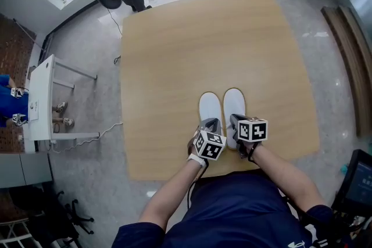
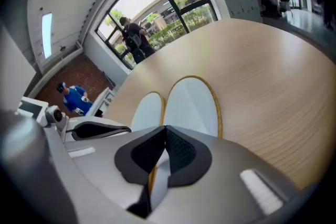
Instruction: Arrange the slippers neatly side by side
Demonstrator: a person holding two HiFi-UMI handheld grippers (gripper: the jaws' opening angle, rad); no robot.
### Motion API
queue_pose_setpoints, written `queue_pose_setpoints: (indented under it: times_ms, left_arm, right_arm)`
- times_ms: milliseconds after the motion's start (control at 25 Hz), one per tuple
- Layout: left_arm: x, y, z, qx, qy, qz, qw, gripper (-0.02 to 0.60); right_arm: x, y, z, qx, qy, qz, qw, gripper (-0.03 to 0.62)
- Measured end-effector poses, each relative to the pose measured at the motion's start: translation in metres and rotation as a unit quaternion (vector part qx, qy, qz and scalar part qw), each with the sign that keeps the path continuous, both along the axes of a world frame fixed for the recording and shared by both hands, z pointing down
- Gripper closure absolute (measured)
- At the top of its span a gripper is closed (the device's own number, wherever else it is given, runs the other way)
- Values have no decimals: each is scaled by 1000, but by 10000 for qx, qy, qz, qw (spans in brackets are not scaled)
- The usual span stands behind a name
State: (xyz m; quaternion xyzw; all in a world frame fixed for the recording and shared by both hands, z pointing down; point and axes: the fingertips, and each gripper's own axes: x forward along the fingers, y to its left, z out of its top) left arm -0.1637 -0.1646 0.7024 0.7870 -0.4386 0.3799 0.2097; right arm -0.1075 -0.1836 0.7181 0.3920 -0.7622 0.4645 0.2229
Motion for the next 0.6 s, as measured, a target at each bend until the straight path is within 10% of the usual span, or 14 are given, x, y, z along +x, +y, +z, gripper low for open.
queue_pose_setpoints:
  times_ms: [200, 440, 600]
  left_arm:
    - [-16, 16, -67, 311, 955, -335, 9944, 577]
    - [-38, 27, -120, 289, 2022, -1099, 9727, 577]
    - [-35, 20, -151, 653, 2343, -1339, 9607, 577]
  right_arm:
    - [19, 10, -74, 215, -776, 110, 9967, 588]
    - [65, -4, -141, 766, -1182, 1323, 9812, 588]
    - [58, 9, -176, 1102, -1460, 928, 9787, 588]
